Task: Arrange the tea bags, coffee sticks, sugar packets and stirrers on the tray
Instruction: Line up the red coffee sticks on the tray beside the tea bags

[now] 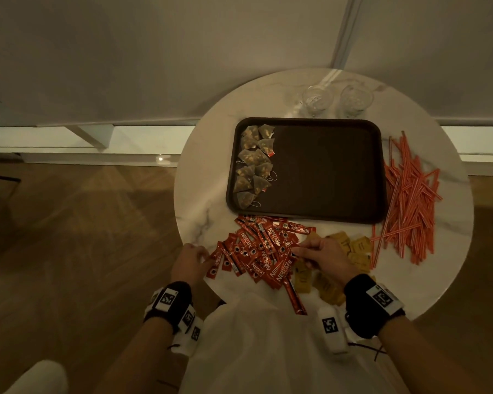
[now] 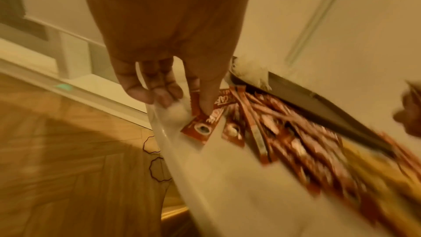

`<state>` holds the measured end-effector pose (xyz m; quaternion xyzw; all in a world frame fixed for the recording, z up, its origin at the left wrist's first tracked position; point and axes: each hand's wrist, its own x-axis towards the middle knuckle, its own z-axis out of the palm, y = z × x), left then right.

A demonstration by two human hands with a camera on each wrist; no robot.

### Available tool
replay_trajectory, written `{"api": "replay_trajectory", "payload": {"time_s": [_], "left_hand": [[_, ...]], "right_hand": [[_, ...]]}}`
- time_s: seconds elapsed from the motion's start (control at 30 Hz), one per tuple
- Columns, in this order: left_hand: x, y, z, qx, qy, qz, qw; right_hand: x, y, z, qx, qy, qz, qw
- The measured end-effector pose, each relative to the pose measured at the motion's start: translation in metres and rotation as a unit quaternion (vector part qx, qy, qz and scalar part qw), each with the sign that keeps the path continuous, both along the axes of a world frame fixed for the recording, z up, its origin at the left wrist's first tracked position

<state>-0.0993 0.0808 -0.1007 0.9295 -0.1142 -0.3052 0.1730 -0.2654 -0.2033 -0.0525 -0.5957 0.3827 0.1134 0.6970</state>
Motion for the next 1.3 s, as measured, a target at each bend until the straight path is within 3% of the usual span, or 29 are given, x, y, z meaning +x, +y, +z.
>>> {"api": "replay_trajectory", "payload": {"time_s": [0.1, 0.2, 0.3, 0.43, 0.57, 0.77, 0.9, 1.0, 1.03, 1.2, 1.3], "left_hand": [[0.005, 0.002, 0.011, -0.09, 0.018, 0.101, 0.991], [0.012, -0.002, 0.034, -0.166, -0.029, 0.195, 0.966], [0.021, -0.012, 0.061, -0.193, -0.095, 0.194, 0.957], [0.023, -0.046, 0.094, -0.281, -0.078, 0.144, 0.946], [0.022, -0.093, 0.104, -0.338, 0.019, 0.134, 0.931], [0.012, -0.157, 0.093, -0.392, 0.219, 0.16, 0.879], [0.005, -0.186, 0.085, -0.386, 0.365, 0.211, 0.821], [0.001, -0.199, 0.085, -0.406, 0.495, 0.199, 0.742], [0.002, -0.203, 0.083, -0.415, 0.513, 0.183, 0.729], [0.025, -0.221, 0.073, -0.396, 0.455, 0.108, 0.79], [0.047, -0.232, 0.065, -0.374, 0.378, 0.155, 0.832]], "right_hand": [[0.003, 0.001, 0.003, -0.013, -0.003, 0.001, 1.0], [0.007, 0.004, 0.012, -0.019, -0.034, -0.018, 0.999], [0.017, 0.007, 0.028, -0.015, -0.076, -0.007, 0.997], [0.036, 0.011, 0.046, -0.009, -0.125, -0.006, 0.992], [0.051, 0.005, 0.054, -0.002, -0.137, -0.017, 0.99], [0.069, -0.02, 0.058, 0.014, -0.129, -0.05, 0.99], [0.079, -0.042, 0.057, 0.012, -0.115, -0.06, 0.991], [0.087, -0.059, 0.055, -0.015, -0.11, -0.052, 0.992], [0.09, -0.064, 0.054, -0.026, -0.106, -0.048, 0.993], [0.108, -0.088, 0.044, -0.052, -0.1, -0.055, 0.992], [0.119, -0.094, 0.035, -0.052, -0.062, -0.078, 0.994]]}}
